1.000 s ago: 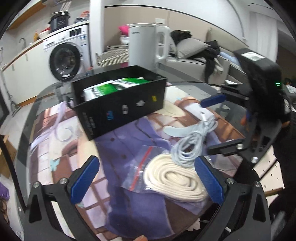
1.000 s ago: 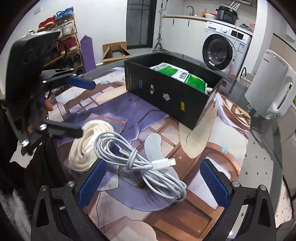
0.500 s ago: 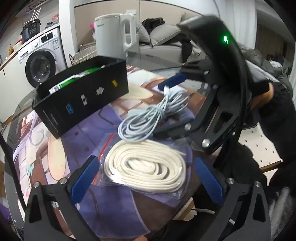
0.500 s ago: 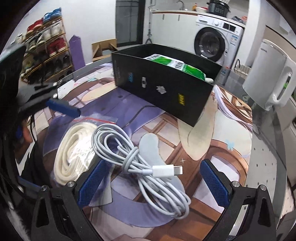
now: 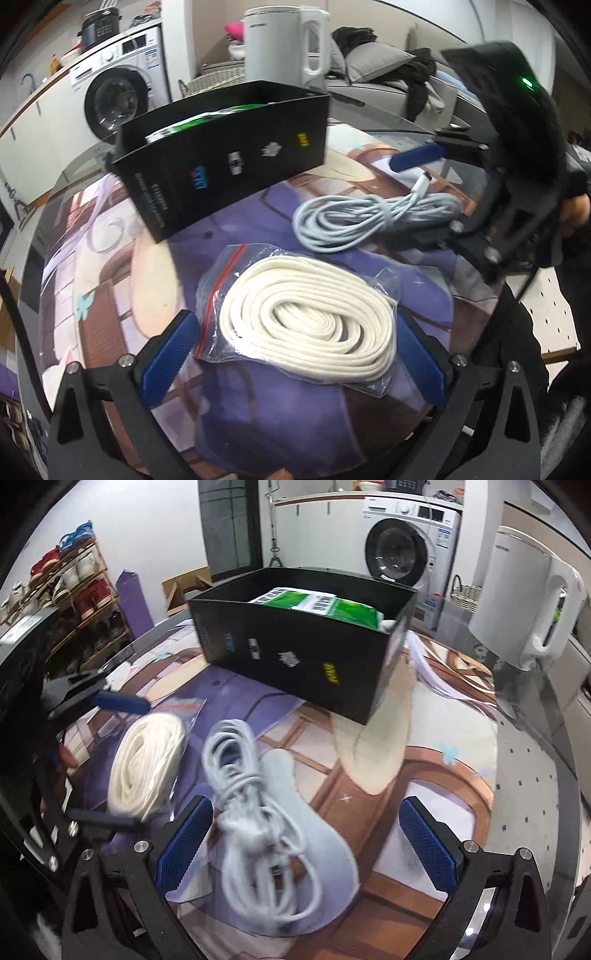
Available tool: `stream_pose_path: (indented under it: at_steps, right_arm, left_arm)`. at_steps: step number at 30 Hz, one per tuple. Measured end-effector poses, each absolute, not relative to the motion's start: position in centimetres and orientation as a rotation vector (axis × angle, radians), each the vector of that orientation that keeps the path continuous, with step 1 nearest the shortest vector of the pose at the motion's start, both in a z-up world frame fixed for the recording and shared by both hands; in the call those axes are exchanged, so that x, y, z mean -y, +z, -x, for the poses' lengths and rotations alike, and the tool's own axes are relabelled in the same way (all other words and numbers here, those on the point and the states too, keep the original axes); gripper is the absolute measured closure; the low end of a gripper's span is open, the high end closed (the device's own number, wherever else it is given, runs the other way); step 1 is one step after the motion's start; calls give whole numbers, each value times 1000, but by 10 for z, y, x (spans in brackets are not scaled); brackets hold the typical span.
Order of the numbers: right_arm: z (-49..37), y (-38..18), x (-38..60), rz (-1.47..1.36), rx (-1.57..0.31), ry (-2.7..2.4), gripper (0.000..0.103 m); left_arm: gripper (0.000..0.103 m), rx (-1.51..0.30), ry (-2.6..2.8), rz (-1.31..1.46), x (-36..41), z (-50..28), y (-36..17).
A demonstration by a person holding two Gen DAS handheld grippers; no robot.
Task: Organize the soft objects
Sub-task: 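Move the right gripper to the coiled white USB cable and grasp it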
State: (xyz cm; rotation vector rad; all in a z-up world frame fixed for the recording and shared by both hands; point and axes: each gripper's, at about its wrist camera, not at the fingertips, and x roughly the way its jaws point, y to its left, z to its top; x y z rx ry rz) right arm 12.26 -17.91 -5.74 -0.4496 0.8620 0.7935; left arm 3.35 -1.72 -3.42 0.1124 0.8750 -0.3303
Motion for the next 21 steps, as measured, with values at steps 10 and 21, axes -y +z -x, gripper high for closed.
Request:
stream_pose_path:
  at_steps: [10,21]
  right_arm:
    - [-111,-62,169,488,-848,840,16]
    - [-101,-56,168,512,-816,897,70]
  left_arm:
    - [0,-886,-298,-88,9,-39,-37]
    - [0,-882,-286,-101,18,-40,-38]
